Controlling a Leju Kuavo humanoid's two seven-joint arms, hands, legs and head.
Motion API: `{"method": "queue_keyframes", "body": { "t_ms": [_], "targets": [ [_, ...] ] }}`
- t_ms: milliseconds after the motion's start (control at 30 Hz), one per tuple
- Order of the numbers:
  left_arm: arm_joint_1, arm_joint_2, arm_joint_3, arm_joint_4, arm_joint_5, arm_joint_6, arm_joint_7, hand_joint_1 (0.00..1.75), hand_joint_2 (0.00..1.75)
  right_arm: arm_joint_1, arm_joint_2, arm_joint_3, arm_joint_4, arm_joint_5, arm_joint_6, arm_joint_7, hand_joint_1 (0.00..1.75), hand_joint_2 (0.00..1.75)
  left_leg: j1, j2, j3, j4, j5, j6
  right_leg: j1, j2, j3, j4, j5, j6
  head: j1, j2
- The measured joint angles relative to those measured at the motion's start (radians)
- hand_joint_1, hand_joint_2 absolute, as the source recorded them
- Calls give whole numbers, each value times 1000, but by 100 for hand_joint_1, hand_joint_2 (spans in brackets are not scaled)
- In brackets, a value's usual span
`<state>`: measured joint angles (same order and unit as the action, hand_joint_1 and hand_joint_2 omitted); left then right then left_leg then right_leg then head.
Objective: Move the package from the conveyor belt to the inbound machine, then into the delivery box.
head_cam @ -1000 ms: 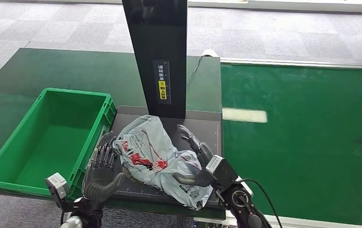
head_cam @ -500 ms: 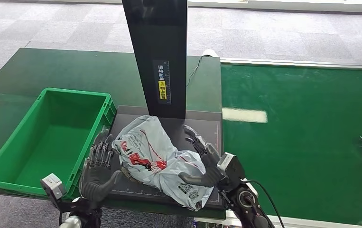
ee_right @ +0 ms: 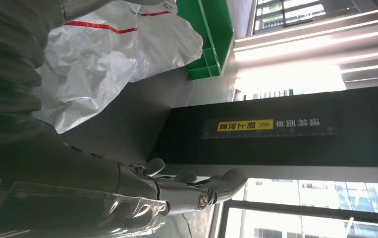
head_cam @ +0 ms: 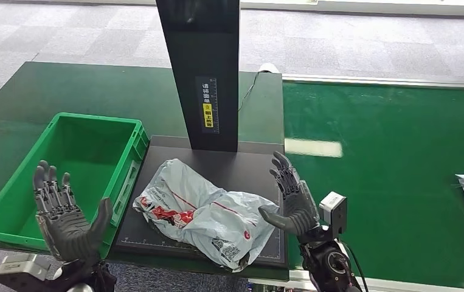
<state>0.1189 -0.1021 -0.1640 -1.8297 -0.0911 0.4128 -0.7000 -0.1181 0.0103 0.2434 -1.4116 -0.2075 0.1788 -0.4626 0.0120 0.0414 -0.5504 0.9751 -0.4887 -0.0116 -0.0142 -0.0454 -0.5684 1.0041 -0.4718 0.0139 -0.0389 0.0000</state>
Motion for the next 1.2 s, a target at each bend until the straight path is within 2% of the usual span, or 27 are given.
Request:
{"method": "queue_keyframes", "body": {
  "t_ms": [133,200,333,667,733,833,933,1033,1133,1200],
  "targets": [
    [-7,20,-43,-102,25,97,0,0,175,6,-1,-10,-23,-13,-12,8,0,175,0,0,0,0,0,0,0,0,0,0,0,0,0,0],
    [-20,35,-62,-123,11,71,0,0,175,2,-1,-12,-27,-18,-16,10,0,175,0,0,0,0,0,0,0,0,0,0,0,0,0,0],
    [-39,76,-112,-105,-45,-43,0,0,175,-8,-1,-12,-28,-21,-20,12,0,175,0,0,0,0,0,0,0,0,0,0,0,0,0,0],
    [-52,115,-151,-76,-73,-72,8,0,175,-12,-1,-12,-28,-21,-20,11,0,175,0,0,0,0,0,0,0,0,0,0,0,0,0,0],
    [-58,118,-157,-46,-174,-144,68,0,175,-12,1,-12,-27,-16,-17,7,0,175,0,0,0,0,0,0,0,0,0,0,0,0,0,0],
    [-76,115,-170,64,-426,-276,252,0,175,-10,7,-15,-27,4,-7,-6,0,175,-1,0,1,0,0,0,-1,0,0,0,0,0,0,0],
    [-106,106,-172,200,-541,-320,376,0,175,-3,14,-25,-27,19,0,-10,0,175,-1,1,1,0,0,0,-1,0,0,0,1,0,0,0],
    [-131,104,-172,305,-565,-405,436,0,175,0,19,-34,-27,26,10,-7,0,175,0,0,1,0,0,0,-1,0,0,0,1,0,0,0],
    [-146,104,-180,377,-558,-524,449,0,175,-1,20,-38,-27,30,18,-2,0,175,0,0,1,0,0,0,-1,0,0,0,1,0,0,0],
    [-159,104,-191,420,-569,-555,451,0,175,-1,20,-42,-27,30,19,0,0,175,0,0,1,0,0,0,-1,0,0,0,0,0,0,0]
  ]
}}
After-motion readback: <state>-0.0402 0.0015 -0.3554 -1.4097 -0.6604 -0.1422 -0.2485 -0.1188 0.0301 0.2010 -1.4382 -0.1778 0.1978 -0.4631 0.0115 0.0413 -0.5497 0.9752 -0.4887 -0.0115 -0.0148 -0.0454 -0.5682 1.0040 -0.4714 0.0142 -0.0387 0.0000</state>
